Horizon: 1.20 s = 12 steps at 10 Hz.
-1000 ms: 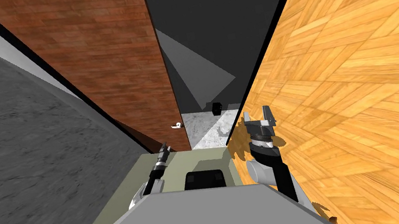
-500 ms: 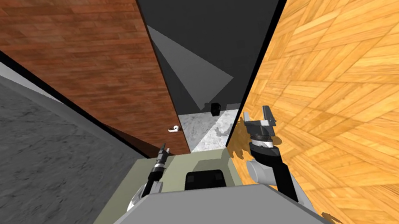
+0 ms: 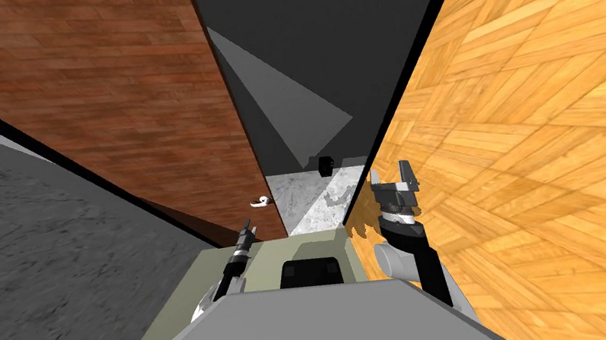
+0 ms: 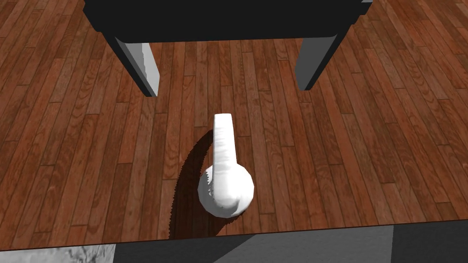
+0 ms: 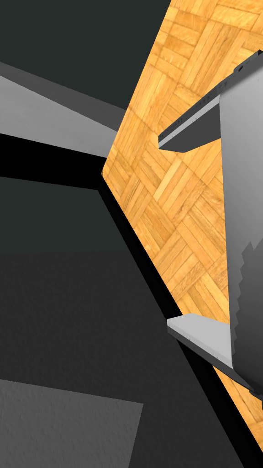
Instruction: Pull the door open
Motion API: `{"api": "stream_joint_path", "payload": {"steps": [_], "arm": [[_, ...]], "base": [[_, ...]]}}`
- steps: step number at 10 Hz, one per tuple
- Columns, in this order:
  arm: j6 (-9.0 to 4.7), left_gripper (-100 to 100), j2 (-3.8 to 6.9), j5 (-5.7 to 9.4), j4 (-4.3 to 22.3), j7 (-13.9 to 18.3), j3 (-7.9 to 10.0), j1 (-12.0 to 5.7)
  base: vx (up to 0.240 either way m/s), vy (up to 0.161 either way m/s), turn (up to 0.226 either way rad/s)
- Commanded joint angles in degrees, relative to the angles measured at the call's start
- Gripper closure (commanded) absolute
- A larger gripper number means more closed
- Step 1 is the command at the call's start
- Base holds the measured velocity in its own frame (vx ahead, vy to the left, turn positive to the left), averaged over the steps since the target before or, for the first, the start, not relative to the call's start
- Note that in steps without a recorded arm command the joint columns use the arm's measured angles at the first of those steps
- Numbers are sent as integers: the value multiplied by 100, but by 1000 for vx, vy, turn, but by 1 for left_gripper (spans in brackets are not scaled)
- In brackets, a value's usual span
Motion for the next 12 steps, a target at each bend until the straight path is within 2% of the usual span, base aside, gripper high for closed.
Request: {"api": "stream_joint_path", "payload": {"steps": [1, 12], "arm": [[12, -100, -3, -2, -15, -6, 0, 4], [1, -100, 1, 3, 29, -4, 25, -21]], "base": [[-10, -3, 13], [-188, 11, -2]]}}
